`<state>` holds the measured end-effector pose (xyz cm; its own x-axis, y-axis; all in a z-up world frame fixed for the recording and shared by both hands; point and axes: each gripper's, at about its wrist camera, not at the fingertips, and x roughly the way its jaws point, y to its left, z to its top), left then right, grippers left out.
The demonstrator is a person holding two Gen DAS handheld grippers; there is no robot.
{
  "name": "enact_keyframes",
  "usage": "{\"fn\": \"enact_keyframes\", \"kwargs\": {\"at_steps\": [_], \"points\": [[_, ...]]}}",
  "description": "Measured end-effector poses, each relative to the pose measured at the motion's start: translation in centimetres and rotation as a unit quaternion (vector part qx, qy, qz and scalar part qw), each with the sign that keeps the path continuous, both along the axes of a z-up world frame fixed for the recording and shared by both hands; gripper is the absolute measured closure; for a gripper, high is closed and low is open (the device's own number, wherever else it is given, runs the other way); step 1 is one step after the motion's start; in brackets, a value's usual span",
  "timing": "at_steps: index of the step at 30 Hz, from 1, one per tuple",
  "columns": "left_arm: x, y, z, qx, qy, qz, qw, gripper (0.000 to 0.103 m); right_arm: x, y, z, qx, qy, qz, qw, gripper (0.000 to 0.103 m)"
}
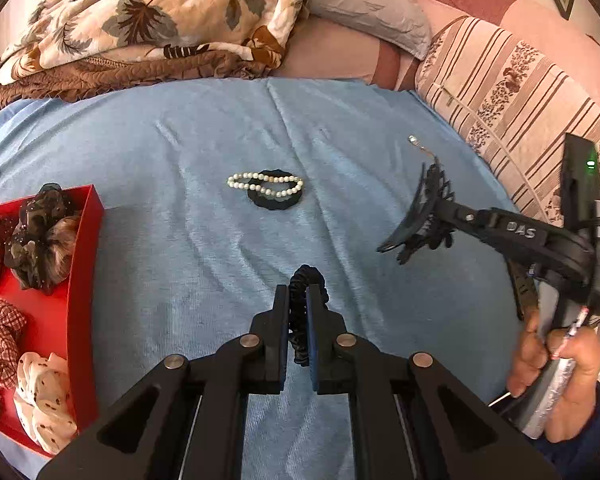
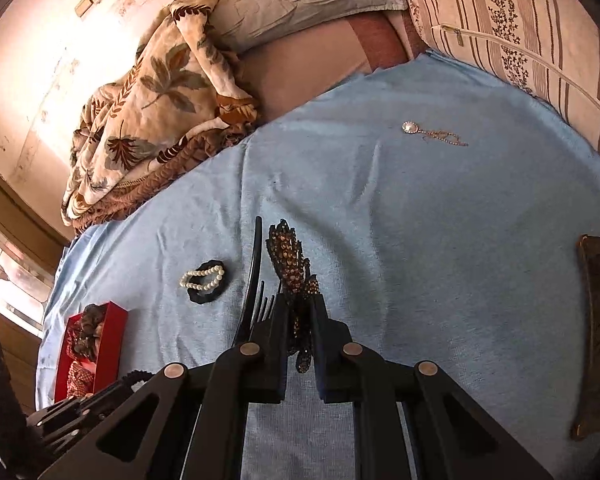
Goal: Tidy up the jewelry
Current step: 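Carry the black hair tie and claw clip over the red tray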
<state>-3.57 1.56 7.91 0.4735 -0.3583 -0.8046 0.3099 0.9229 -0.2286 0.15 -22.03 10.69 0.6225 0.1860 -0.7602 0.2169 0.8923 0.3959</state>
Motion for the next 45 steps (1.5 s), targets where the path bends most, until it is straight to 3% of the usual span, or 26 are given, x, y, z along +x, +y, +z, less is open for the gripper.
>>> {"fn": "enact_keyframes", "kwargs": {"at_steps": [7,14,27,33,39,45], "points": [[-2.8,3.0,3.3,-0.012,-0.032,0.022,0.9992,0.095,0.3,0.7,-0.8,0.005,0.013,0.005,1.000,0.092],[-5.6,8.3,5.8,0.007,-0.068,0.075,0.9948,0.095,0.2,1.8,-0.5,0.017,0.001,0.008,1.000,0.092],[-8.8,19.2,7.0,0.007,-0.110,0.183,0.9769,0.095,-3.1,7.7,-0.5,-0.036,-0.017,0.058,0.998,0.092],[-7.2,24.7,6.8,-0.002,-0.107,0.213,0.9712,0.095,-7.0,11.4,-1.5,-0.032,-0.014,0.059,0.998,0.092],[-4.0,28.0,6.0,-0.038,-0.097,0.215,0.9710,0.095,-7.3,14.5,2.3,-0.043,-0.040,0.089,0.994,0.093],[0.2,29.0,4.2,-0.072,-0.066,0.201,0.9748,0.095,-5.2,20.3,5.2,-0.046,-0.051,0.150,0.986,0.093]]}}
